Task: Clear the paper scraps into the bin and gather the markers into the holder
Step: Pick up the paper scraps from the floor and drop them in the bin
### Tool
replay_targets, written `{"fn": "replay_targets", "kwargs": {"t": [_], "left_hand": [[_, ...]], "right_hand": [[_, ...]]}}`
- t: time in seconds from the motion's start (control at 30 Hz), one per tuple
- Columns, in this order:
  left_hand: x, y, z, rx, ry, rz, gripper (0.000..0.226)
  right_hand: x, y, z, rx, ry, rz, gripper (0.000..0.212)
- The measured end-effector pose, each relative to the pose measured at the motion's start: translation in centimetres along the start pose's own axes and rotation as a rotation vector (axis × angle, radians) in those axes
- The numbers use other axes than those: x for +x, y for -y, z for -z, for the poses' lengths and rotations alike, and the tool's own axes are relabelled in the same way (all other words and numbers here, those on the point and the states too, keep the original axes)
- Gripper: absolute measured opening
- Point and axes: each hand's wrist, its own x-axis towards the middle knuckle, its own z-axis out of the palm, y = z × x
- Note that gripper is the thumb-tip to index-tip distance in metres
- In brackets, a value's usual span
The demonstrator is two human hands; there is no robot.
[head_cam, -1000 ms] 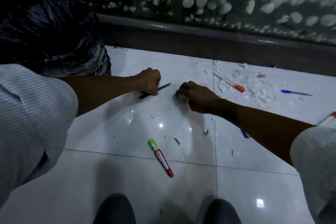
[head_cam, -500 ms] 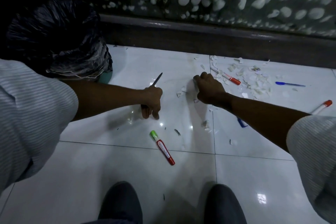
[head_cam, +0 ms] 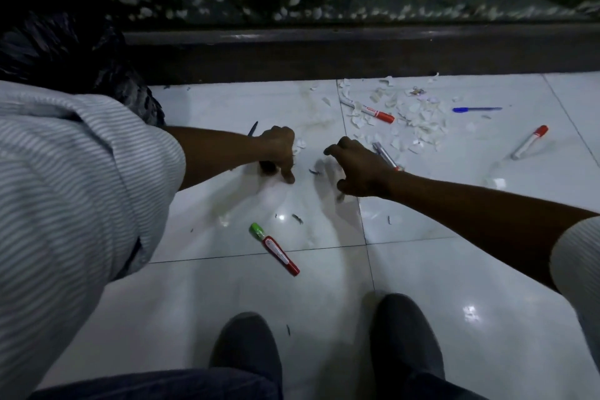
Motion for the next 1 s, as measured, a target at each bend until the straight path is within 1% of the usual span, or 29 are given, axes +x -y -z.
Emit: {"fn": "replay_targets", "kwargs": {"t": [0.07, 0.1, 0.17, 0.2, 0.23, 0.3, 0.37, 0.43, 0.57, 0.63, 0.7, 0.77, 0.8, 0.87, 0.9, 1.0], "left_hand": [[0.3, -0.5, 0.1, 0.059, -0.006, -0.035, 0.125], [0.6, -0.5, 0.1, 0.074, 0.004, -0.070, 0.136], [1.1, -0.3, -0.1, 0.108, 0.046, -0.139, 0.147], [1.4, -0.2, -0.3, 0.131, 0.060, -0.177, 0.147], [1.6, 0.0, -0.4, 0.139, 0.064, -0.220, 0.143], [1.9, 0.2, -0.8, 0.120, 0.065, -0.301, 0.129], [2.0, 0.3, -1.1, 0.092, 0.071, -0.358, 0.117], [1.8, 0.2, -1.5, 0.071, 0.079, -0.411, 0.112], [1.1, -0.3, -1.9, 0.041, 0.113, -0.490, 0.100], [0.7, -0.3, -1.9, 0.055, 0.115, -0.515, 0.098], [0.1, -0.1, -1.9, 0.142, 0.107, -0.512, 0.108], [-0.5, 0.4, -2.1, 0.264, 0.118, -0.447, 0.117], [-0.8, 0.5, -2.3, 0.282, 0.131, -0.416, 0.117], [-1.0, 0.7, -3.1, 0.216, 0.152, -0.382, 0.109], [-1.2, 0.7, -3.6, 0.173, 0.151, -0.375, 0.104], [-1.5, 0.3, -4.9, 0.096, 0.085, -0.353, 0.095]], "right_hand": [[-0.9, -1.2, -0.2, -0.071, 0.001, -0.045, 0.090], [-1.1, -1.7, -0.4, -0.068, 0.005, -0.077, 0.095], [-1.1, -2.1, -0.8, -0.030, -0.004, -0.127, 0.108], [-1.0, -2.2, -0.9, -0.020, -0.013, -0.142, 0.114], [-0.7, -2.3, -1.0, -0.028, -0.019, -0.151, 0.117], [-0.2, -2.4, -1.0, -0.054, -0.025, -0.169, 0.119], [0.1, -2.4, -0.9, -0.073, -0.023, -0.182, 0.116], [0.2, -2.5, -1.0, -0.029, -0.003, -0.175, 0.113], [0.1, -2.8, -0.8, 0.141, 0.038, -0.047, 0.103], [-0.3, -3.1, -0.5, 0.140, 0.011, -0.021, 0.103], [-0.8, -3.3, -0.5, 0.091, 0.004, -0.047, 0.109], [-1.3, -3.5, -0.6, 0.051, 0.077, -0.062, 0.117], [-1.4, -3.6, -0.9, 0.041, 0.120, -0.054, 0.122], [-1.5, -3.4, -1.5, 0.052, 0.165, -0.035, 0.128], [-1.5, -3.1, -1.9, 0.074, 0.160, -0.032, 0.126], [-1.0, -2.0, -2.8, 0.150, 0.079, -0.034, 0.104]]}}
